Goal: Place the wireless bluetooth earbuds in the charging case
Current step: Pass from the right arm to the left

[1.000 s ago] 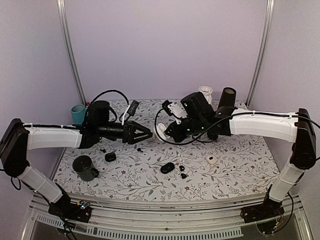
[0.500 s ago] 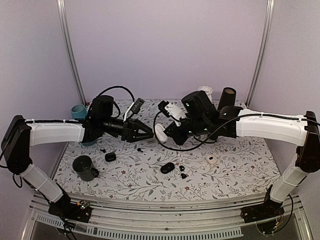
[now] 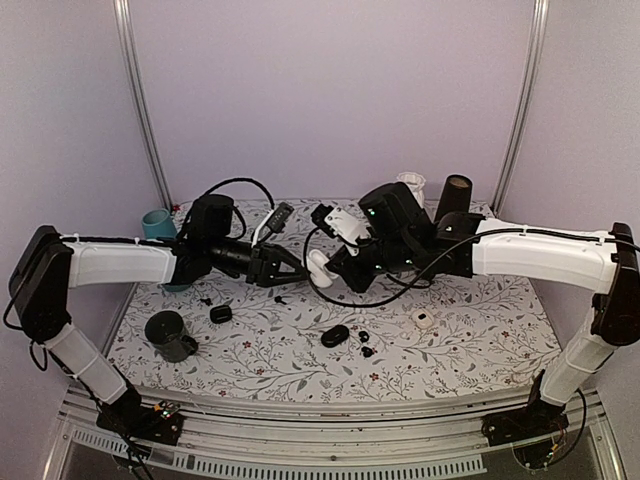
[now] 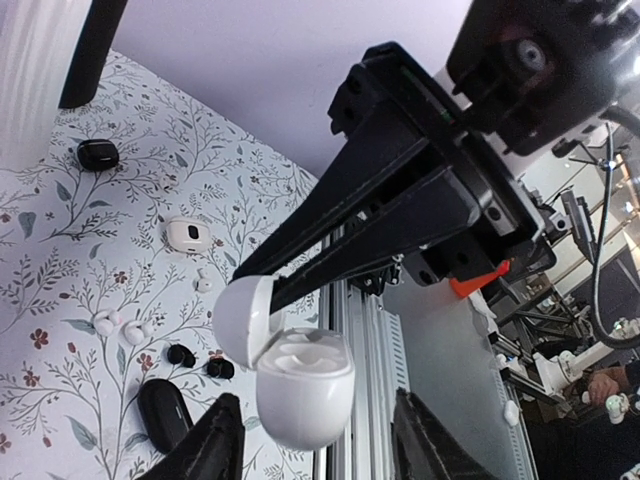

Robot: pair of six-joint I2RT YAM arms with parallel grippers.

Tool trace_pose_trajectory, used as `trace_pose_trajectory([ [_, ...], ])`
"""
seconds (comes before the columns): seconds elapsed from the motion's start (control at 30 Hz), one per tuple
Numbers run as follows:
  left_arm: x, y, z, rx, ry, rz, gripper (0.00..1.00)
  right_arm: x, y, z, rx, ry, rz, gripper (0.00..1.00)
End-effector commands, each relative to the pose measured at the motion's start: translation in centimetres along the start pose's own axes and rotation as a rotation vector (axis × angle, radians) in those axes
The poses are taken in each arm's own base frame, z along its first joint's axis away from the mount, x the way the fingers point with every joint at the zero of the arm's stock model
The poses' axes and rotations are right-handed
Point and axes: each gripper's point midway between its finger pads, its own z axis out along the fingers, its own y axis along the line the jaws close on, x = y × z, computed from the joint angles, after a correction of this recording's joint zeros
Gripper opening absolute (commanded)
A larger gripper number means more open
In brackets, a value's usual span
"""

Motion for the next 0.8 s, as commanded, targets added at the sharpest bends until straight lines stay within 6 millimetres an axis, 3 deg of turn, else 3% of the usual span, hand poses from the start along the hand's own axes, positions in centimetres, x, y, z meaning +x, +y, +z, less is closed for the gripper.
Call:
trace_pose_trajectory([
  [0.0, -0.52, 0.13, 0.42, 0.006, 0.002, -0.003, 0.5, -2.25, -0.03, -1.74, 0.022, -0.058, -0.022, 0.05],
  [0.3, -0.66, -0.3, 0.44, 0.027, -0.003, -0.001, 0.48, -2.39, 0.44, -1.89, 0.022, -0.054, -0.048, 0.05],
  [0.77, -0.62, -0.68, 0.39, 0.034, -0.006, 0.004, 0.29, -2.6, 0.77, -1.88, 0.018, -0.053, -0.061, 0.05],
])
